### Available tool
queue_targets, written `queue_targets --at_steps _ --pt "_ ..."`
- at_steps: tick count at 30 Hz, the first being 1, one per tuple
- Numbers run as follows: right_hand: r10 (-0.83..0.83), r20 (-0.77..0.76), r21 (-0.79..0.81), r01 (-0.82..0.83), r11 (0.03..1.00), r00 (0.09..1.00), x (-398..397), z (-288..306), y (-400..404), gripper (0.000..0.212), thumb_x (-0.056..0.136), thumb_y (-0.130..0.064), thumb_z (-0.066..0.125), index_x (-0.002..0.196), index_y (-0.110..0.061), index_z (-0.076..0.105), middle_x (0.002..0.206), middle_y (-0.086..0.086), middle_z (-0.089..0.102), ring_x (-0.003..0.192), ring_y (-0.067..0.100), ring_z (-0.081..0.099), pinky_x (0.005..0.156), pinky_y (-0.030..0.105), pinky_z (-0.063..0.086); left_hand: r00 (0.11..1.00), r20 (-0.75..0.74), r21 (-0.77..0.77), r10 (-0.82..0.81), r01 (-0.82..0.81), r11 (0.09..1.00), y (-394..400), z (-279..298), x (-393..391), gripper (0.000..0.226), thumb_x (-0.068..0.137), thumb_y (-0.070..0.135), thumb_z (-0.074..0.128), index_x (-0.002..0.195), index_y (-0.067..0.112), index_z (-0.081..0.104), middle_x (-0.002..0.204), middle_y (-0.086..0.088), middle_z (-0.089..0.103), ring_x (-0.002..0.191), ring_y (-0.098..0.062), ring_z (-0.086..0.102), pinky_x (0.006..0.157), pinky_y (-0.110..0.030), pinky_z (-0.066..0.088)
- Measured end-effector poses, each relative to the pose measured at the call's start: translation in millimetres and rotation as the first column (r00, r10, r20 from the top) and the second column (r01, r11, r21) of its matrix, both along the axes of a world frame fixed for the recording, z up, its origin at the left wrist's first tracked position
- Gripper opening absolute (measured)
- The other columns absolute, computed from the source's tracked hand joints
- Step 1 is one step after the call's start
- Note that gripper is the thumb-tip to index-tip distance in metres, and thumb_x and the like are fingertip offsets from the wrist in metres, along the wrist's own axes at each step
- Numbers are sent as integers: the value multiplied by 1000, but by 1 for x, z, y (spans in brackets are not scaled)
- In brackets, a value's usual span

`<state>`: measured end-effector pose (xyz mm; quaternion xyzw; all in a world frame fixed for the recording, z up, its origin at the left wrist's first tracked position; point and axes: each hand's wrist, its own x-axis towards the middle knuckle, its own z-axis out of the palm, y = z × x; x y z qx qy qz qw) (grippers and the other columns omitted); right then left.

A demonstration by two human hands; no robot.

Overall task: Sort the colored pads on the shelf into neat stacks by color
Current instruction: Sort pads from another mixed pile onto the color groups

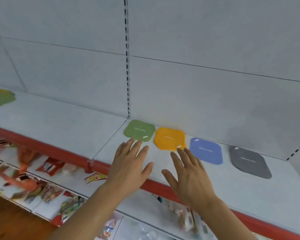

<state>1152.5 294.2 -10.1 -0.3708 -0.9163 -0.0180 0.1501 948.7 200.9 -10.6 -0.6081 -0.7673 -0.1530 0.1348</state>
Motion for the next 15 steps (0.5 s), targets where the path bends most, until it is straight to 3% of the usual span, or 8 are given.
queue_targets --at_steps 6,15 --pt "196 4 -32 -196 980 981 -123 -7 -72 72 103 -66 30 147 -13 54 155 14 51 149 36 41 115 53 42 985 50 -14 162 -162 987 -104 -4 -92 64 100 59 41 144 17 61 153 -8 57 150 -33 42 121 -55 38" --pt "462 27 -32 -461 887 887 -328 -9 -142 72 105 -64 27 148 -13 52 153 13 54 145 34 46 115 52 44 886 124 -51 447 -445 894 -222 -12 -247 60 105 60 36 151 25 53 158 4 50 150 -22 39 125 -45 35"
